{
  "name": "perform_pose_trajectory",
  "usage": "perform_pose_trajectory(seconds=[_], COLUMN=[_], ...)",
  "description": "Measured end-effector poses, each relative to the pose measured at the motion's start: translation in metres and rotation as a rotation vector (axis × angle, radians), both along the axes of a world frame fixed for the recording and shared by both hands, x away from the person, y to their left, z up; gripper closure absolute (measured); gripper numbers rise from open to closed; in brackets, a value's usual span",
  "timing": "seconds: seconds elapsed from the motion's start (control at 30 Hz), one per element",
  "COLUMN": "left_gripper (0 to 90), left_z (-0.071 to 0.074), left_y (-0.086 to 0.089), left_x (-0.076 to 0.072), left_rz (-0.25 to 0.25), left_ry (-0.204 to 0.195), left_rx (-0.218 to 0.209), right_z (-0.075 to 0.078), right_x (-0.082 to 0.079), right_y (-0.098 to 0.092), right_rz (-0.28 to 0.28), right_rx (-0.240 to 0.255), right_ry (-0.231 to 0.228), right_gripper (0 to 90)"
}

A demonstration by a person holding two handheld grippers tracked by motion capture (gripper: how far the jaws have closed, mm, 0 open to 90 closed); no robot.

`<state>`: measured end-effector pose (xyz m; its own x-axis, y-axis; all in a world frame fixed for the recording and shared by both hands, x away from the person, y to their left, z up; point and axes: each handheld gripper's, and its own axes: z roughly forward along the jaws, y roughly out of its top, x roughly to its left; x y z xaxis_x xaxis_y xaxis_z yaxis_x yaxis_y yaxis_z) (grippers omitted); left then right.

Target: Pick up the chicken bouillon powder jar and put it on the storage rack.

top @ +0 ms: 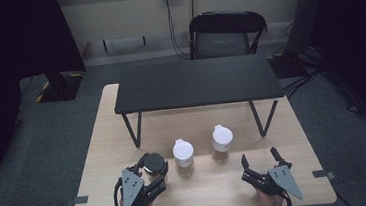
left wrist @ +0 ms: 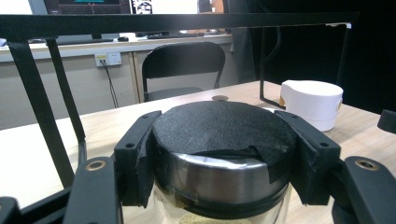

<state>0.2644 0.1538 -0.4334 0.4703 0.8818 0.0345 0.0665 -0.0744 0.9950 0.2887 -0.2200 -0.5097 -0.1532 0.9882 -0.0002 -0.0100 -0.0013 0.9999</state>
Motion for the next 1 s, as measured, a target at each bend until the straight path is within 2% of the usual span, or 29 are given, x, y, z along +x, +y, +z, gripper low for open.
perform_pose_trajectory(seconds=[0.07, 0.17, 0.27, 0.37, 0.47, 0.67, 1.0], left_gripper=[35.3, 35.3, 35.3, 35.3, 35.3, 35.3, 35.3], left_z=[0.003, 0.011, 0.017, 0.021, 0.023, 0.031, 0.053], left_y=[0.0, -0.002, -0.001, -0.003, -0.003, -0.003, 0.0], left_x=[0.001, 0.004, 0.007, 0.011, 0.015, 0.02, 0.028], left_rz=[-0.004, -0.003, -0.01, -0.005, -0.006, 0.003, 0.022], left_ry=[-0.005, -0.02, -0.029, -0.03, -0.028, -0.027, -0.048], left_rx=[0.001, 0.038, 0.023, 0.036, 0.027, 0.033, 0.007], right_z=[0.0, 0.0, 0.0, 0.0, 0.0, 0.0, 0.0], right_x=[0.0, 0.0, 0.0, 0.0, 0.0, 0.0, 0.0], right_y=[0.0, 0.0, 0.0, 0.0, 0.0, 0.0, 0.0], right_rz=[0.0, 0.001, 0.001, 0.002, 0.002, 0.001, 0.001], right_rx=[0.0, 0.001, 0.001, 0.001, 0.001, 0.001, 0.001], right_ry=[0.0, 0.0, 0.001, 0.0, 0.0, 0.001, 0.001], right_gripper=[1.0, 0.9, 1.0, 0.9, 0.9, 1.2, 1.2])
